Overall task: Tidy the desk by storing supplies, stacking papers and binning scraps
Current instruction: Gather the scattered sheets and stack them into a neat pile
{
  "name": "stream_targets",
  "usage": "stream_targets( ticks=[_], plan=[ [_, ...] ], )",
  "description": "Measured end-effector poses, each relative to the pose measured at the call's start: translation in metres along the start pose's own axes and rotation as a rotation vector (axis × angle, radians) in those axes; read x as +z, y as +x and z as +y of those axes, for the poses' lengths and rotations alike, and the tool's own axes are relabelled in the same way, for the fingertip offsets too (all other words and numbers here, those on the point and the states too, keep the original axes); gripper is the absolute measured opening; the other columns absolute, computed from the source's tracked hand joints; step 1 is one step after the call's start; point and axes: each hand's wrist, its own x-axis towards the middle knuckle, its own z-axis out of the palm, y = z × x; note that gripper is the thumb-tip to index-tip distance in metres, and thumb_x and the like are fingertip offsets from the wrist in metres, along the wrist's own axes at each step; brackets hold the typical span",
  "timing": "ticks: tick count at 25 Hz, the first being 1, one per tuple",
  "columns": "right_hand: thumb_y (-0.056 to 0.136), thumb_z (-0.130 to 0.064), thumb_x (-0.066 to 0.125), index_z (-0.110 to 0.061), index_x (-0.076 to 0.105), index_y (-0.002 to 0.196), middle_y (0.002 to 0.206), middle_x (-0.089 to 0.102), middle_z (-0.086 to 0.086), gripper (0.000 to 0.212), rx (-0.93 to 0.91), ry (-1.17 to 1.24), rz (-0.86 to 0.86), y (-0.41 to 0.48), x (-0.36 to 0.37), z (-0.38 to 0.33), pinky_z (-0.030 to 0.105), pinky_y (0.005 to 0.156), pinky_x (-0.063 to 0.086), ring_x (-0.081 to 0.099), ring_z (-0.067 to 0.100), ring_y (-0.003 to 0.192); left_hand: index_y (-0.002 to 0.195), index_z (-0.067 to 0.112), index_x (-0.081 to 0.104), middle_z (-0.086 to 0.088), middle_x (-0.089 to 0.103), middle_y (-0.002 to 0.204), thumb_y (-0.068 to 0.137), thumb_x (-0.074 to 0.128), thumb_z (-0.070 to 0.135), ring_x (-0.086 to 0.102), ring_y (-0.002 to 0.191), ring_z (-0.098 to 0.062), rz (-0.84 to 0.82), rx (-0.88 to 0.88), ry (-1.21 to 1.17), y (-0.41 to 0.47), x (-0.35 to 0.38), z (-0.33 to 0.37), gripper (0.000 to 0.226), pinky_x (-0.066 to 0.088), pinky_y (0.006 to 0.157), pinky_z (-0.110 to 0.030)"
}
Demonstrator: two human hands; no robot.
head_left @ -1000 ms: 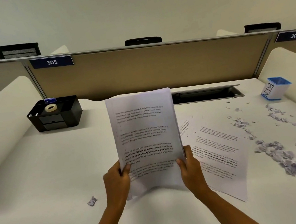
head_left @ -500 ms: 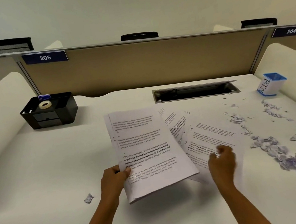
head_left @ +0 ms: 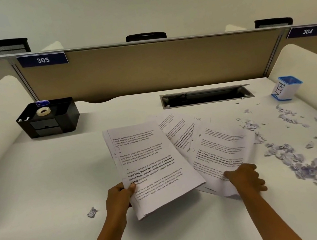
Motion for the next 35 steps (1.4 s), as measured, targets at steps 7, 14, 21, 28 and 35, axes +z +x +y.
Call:
stream_targets(
  ticks=[7,14,21,28,35],
  plan=[
    [0.082,-0.004,0.064,0.002,0.062,0.107,0.105,0.065,0.025,0.025,-0.222,0.244,0.231,0.001,-0.025,-0.002,0.048,0.078,0.052,0.063,0.043,0.090,0.102,0.013,0.057,-0.007,0.062,0.099,0.091,0.056,0.011,0.060,0.086,-0.034,0.041,0.035,0.069,-0.002,-0.009,-0.002,0.011,0.051,0.076,-0.046],
    [0.086,-0.009,0.063,-0.002,0.064,0.098,0.095,0.070,0.019,0.014,-0.631,0.358,0.650,-0.048,-0.084,-0.034,0.045,0.069,0.058,0.067,0.036,0.075,0.103,0.011,0.056,-0.008,0.062,0.098,0.091,0.056,0.008,0.060,0.076,-0.027,0.012,-0.054,0.093,0.002,-0.012,-0.011,0.012,0.051,0.059,-0.035],
    [0.084,-0.020,0.067,-0.010,0.065,0.103,0.100,0.069,0.006,0.022,-0.698,0.670,0.365,-0.075,-0.090,-0.056,0.016,0.062,0.044,0.061,0.015,0.078,0.105,0.008,0.059,-0.014,0.067,0.101,0.089,0.060,0.010,0.066,0.080,-0.029,-0.080,-0.160,0.151,0.010,-0.013,-0.019,0.017,0.055,0.066,-0.037],
    [0.086,0.001,0.059,-0.011,0.061,0.122,0.114,0.065,0.011,0.037,-0.481,0.598,-0.286,-0.064,0.008,-0.032,0.026,0.087,0.044,0.057,0.017,0.095,0.105,0.010,0.057,-0.003,0.064,0.085,0.092,0.056,0.019,0.062,0.075,-0.022,-0.127,-0.152,0.199,0.007,-0.012,-0.017,0.016,0.049,0.055,-0.027],
    [0.090,0.002,0.050,-0.012,0.054,0.129,0.126,0.060,0.009,0.042,-0.586,0.324,-0.398,-0.058,0.039,-0.018,0.031,0.103,0.040,0.055,0.023,0.115,0.106,0.005,0.051,-0.014,0.060,0.099,0.098,0.039,0.034,0.059,0.090,-0.030,-0.085,-0.237,0.171,0.012,-0.013,-0.016,0.032,0.051,0.077,-0.039]
  ],
)
